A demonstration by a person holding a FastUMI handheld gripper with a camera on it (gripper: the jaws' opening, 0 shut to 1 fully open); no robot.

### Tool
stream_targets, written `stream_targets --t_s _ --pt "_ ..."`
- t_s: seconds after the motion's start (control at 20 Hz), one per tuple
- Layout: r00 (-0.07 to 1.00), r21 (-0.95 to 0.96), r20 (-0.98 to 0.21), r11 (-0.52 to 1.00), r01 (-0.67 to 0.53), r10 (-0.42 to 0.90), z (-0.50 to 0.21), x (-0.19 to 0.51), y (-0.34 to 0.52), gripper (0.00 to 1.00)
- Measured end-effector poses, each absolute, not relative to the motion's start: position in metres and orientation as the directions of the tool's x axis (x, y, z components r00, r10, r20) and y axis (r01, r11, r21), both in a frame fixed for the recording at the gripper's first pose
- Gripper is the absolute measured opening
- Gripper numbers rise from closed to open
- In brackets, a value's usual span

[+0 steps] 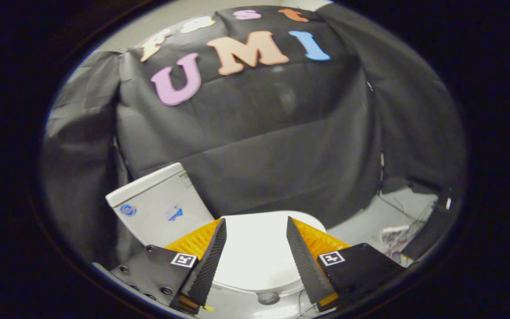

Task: Open the toilet lid.

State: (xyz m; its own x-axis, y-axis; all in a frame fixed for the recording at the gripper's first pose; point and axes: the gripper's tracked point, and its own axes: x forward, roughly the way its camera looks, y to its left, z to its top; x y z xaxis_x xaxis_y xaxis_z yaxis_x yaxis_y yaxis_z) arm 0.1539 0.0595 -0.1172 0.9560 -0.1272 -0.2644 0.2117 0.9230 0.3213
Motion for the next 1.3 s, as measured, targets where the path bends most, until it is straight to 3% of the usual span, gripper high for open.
stream_targets --t_s 0.3,0.55,0.65,0.85,1.1,1.3 --pt "0.881 0.551 -0.37 0.695 0.463 -0.294 -0.178 0.136 0.071 0.79" --pt "0.811 0.673 -0.457 0.453 0.584 -0.366 -0.229 0.11 0.09 0.79" --pt "0.797 0.718 -0.463 0.363 0.594 -0.388 -0.244 0.098 0.096 0.79" --pt "0.758 0.806 -0.466 0.136 0.577 -0.456 -0.263 0.074 0.098 0.64" --pt "0.717 0.862 -0.473 -0.101 0.496 -0.513 -0.295 0.047 0.1 0.64" --pt "0.727 0.864 -0.496 -0.183 0.47 -0.474 -0.325 0.054 0.108 0.64"
